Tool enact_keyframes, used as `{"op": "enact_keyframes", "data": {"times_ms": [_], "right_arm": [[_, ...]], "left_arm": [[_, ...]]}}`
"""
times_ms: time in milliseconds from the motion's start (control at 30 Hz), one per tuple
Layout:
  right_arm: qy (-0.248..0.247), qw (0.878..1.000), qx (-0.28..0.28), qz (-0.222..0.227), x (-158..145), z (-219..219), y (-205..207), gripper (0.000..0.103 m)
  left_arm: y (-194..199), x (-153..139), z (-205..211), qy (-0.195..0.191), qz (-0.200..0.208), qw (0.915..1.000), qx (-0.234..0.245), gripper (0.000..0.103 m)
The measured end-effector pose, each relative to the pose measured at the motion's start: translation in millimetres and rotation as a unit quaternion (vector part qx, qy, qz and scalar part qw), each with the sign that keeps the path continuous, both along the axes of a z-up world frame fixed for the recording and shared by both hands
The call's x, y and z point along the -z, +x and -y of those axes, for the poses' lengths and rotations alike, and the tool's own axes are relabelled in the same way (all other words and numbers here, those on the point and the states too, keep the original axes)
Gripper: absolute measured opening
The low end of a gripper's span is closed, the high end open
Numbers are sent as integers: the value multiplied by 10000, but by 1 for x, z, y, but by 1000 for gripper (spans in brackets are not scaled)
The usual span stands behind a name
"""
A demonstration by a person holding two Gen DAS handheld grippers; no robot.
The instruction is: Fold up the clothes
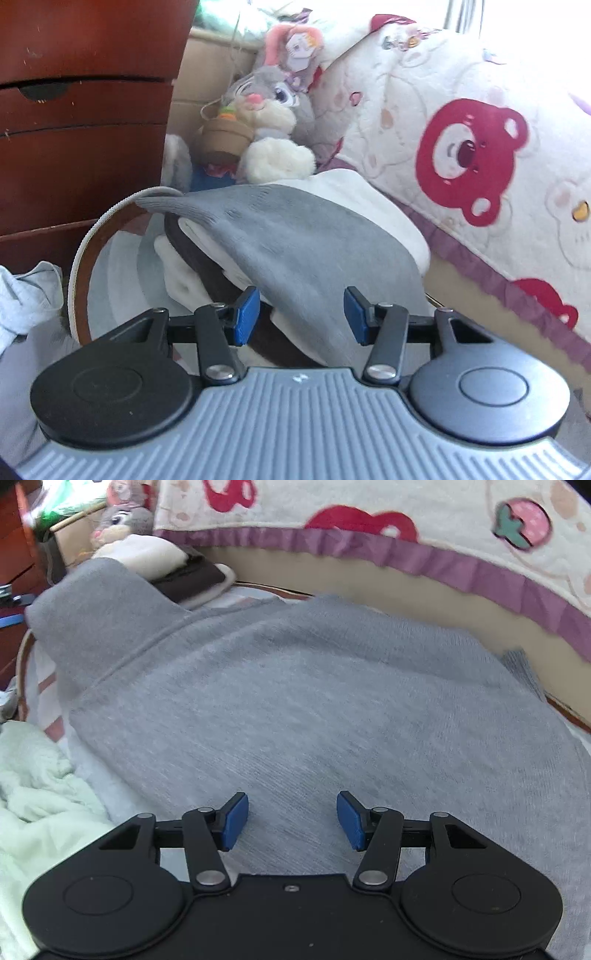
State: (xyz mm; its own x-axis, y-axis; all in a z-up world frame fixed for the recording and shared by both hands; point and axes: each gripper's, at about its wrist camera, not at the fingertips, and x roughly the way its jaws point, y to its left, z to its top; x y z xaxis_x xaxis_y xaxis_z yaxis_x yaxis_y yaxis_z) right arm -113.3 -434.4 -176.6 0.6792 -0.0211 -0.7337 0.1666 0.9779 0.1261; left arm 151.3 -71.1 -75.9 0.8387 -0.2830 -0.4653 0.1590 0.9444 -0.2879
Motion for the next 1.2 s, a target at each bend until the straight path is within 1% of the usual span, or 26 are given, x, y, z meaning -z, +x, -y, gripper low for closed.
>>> {"op": "enact_keyframes", "data": {"times_ms": [33, 67, 100, 167, 233, 333, 400, 433, 500, 567, 600, 633, 667, 733, 767, 800, 867, 933, 1000, 1067, 1100, 1133, 1200], "right_arm": [[-28, 9999, -100, 58, -6, -6, 4, 59], [-55, 9997, -201, 115, -12, -12, 8, 59], [-83, 9994, -301, 173, -17, -19, 12, 59], [-138, 9982, -502, 288, -29, -31, 20, 59], [-193, 9965, -703, 403, -40, -44, 29, 59], [-249, 9928, -1053, 509, -50, -70, 46, 59], [-263, 9910, -1199, 529, -50, -88, 53, 59], [-186, 9910, -1223, 504, -49, -94, 53, 59], [5, 9911, -1253, 441, -44, -107, 52, 59], [313, 9914, -1236, 298, -37, -112, 47, 59], [380, 9915, -1222, 216, -34, -115, 44, 59], [358, 9921, -1193, 149, -32, -116, 41, 59], [296, 9929, -1151, 93, -31, -117, 39, 59], [202, 9942, -1052, 13, -31, -117, 36, 59], [204, 9950, -981, 25, -33, -115, 35, 59], [235, 9956, -909, 54, -35, -112, 34, 59], [347, 9963, -768, 139, -41, -104, 32, 59], [402, 9968, -669, 194, -43, -98, 32, 59], [314, 9969, -676, 243, -43, -95, 30, 59], [205, 9974, -655, 211, -40, -93, 27, 59], [192, 9979, -592, 189, -39, -91, 26, 59], [221, 9983, -510, 187, -38, -87, 23, 59], [382, 9987, -279, 198, -36, -75, 18, 59]], "left_arm": [[6, 1, -1, -28, -78, 9999, 100, 46], [9, 4, -3, -63, -114, 9997, 198, 39], [9, 7, -5, -107, -73, 9996, 261, 27], [5, 13, -7, -257, 82, 9988, 410, 14], [-2, 14, -7, -282, 191, 9987, 382, 13], [-6, 8, -3, -62, 372, 9984, 428, 12], [-7, 6, 1, 151, 556, 9965, 613, 13], [-6, 7, 3, 226, 600, 9955, 697, 14], [-2, 10, 0, 77, 581, 9956, 734, 16], [5, 13, -11, -501, 407, 9955, 696, 16], [8, 14, -17, -773, 381, 9938, 703, 16], [9, 14, -20, -899, 424, 9924, 730, 15], [6, 11, -17, -661, 559, 9933, 763, 5], [-1, 3, -9, -180, 840, 9929, 827, 5], [-10, -3, -2, 38, 1027, 9909, 871, 5], [-17, -9, 4, 54, 1157, 9881, 1011, 5], [-33, -19, 21, 15, 1457, 9781, 1487, 5], [-50, -18, 47, 63, 1623, 9689, 1869, 5], [-67, -15, 74, 81, 1749, 9583, 2260, 5], [-87, -4, 103, -214, 1463, 9488, 2793, 5], [-98, 4, 116, -279, 1312, 9418, 3083, 5], [-108, 15, 132, -230, 1059, 9350, 3376, 5], [-125, 37, 164, -126, 528, 9176, 3938, 7]]}}
